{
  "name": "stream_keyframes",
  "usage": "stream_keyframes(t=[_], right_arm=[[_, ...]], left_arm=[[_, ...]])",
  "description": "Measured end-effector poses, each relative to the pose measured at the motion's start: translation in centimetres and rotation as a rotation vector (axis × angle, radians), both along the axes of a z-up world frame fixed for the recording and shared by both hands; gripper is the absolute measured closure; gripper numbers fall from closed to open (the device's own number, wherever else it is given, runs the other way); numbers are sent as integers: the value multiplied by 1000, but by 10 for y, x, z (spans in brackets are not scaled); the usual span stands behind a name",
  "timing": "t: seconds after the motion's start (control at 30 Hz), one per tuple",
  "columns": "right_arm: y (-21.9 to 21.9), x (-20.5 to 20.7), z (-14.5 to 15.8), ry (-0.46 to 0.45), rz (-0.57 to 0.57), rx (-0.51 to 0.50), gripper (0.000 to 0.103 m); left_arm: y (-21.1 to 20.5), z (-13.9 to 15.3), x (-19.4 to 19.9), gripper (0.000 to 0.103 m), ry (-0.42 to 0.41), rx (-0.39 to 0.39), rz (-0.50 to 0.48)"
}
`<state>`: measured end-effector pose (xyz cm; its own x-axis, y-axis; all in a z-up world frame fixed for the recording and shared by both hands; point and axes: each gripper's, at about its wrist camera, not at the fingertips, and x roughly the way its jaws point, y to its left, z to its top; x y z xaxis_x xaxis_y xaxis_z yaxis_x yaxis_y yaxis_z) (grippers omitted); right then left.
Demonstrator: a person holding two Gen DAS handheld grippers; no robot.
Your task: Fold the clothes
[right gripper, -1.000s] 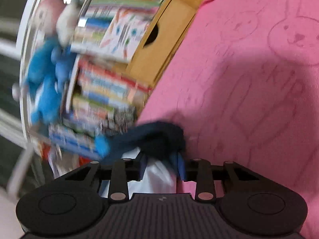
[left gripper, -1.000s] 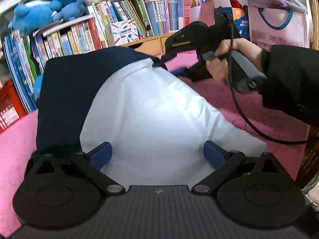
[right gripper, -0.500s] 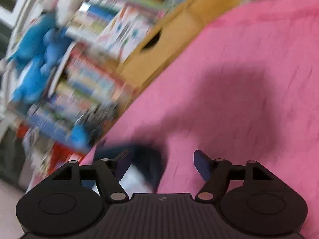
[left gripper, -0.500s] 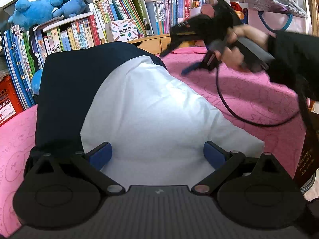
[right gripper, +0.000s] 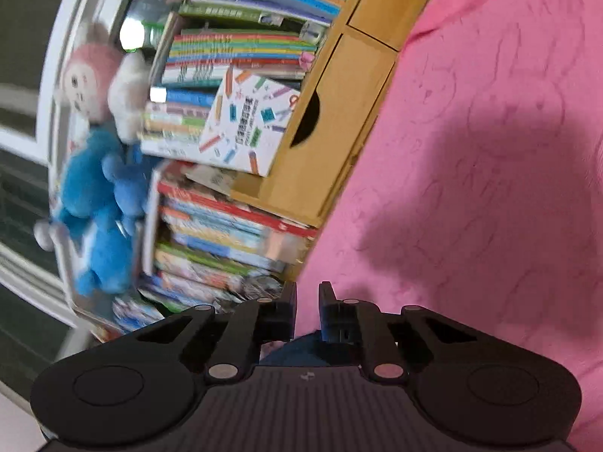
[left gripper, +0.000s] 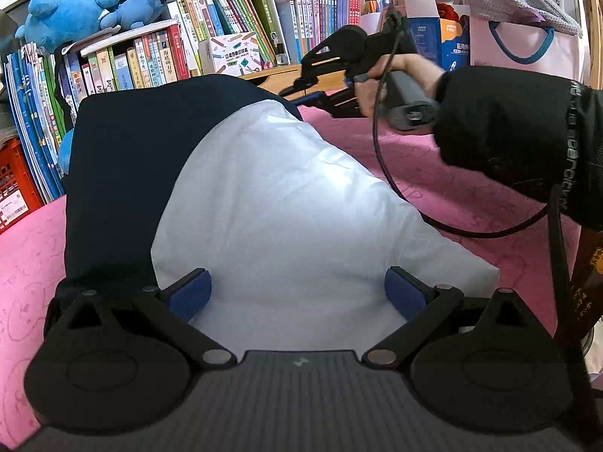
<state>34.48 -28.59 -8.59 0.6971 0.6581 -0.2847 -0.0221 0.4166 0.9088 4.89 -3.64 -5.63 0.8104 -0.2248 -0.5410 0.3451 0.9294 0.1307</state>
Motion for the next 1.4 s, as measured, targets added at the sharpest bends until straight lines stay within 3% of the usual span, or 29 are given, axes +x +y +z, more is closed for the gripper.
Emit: stream_keyframes(t=[0.03,0.1,0.13,0.17,0.23,0.27,0.3,0.37,0.43,0.5,0.57,0.6,0.67,0.73,0.77,0.8,0.9,1.03,1.1,1.13,1.17,1.2,1.27,1.37,1.4], right_arm=[[-3,-3,4,8,17,-43,81],[-6,-14,13,17,58,-136,49],[-8,-21,16,38,88,-168,20],[-6,-30,15,34,114,-165,10],[-2,-46,13,24,168,-159,12],[2,-42,7,40,174,-107,18],[7,-39,2,57,180,-55,38],[17,-32,-8,89,192,50,48],[29,-22,-10,73,155,39,59],[27,-12,-8,49,81,25,88],[25,-2,-8,41,34,18,96],[23,4,-9,45,25,19,96],[25,-2,8,-1,55,-77,95],[27,-8,25,-48,84,-174,87],[28,-11,33,-72,99,-222,76],[33,-24,49,-140,121,-287,68],[62,-67,93,-373,244,-463,68],[123,-74,82,-349,390,-669,71],[138,-44,64,-282,340,-717,77],[142,-27,56,-258,313,-715,86],[152,-13,51,-233,226,-859,101],[162,1,47,-206,136,-1004,102],[164,14,45,-253,123,-1051,101],[146,6,60,-235,142,-909,84],[137,-9,70,-284,136,-870,75]], left_arm=[[1,0,0,3,0,-1,0],[2,0,0,3,0,-3,-1],[3,0,0,3,-1,-3,-1],[3,0,0,3,-1,-3,-1],[4,0,-1,3,-1,-4,-2],[5,0,-1,3,-2,-4,-2],[5,0,-2,3,-2,-4,-2],[5,0,-2,3,0,-3,1],[5,1,-2,3,3,-4,2],[5,1,-2,3,7,-5,1],[5,1,-2,3,8,-6,1],[5,1,-2,3,8,-7,1],[6,2,-2,3,9,-9,0],[6,2,-2,3,9,-11,0],[6,2,-2,3,9,-11,0],[6,2,-2,3,8,-12,0],[7,1,-2,3,7,-13,0],[9,2,-2,3,6,-13,1],[10,2,-2,3,13,-6,-3],[10,2,-2,3,15,-7,-2],[10,2,-2,3,17,-9,-2],[10,1,-2,3,18,-10,-2],[9,1,-2,3,20,-13,-1],[7,-1,-2,3,19,-15,-1],[7,-1,-2,3,16,-18,-1]])
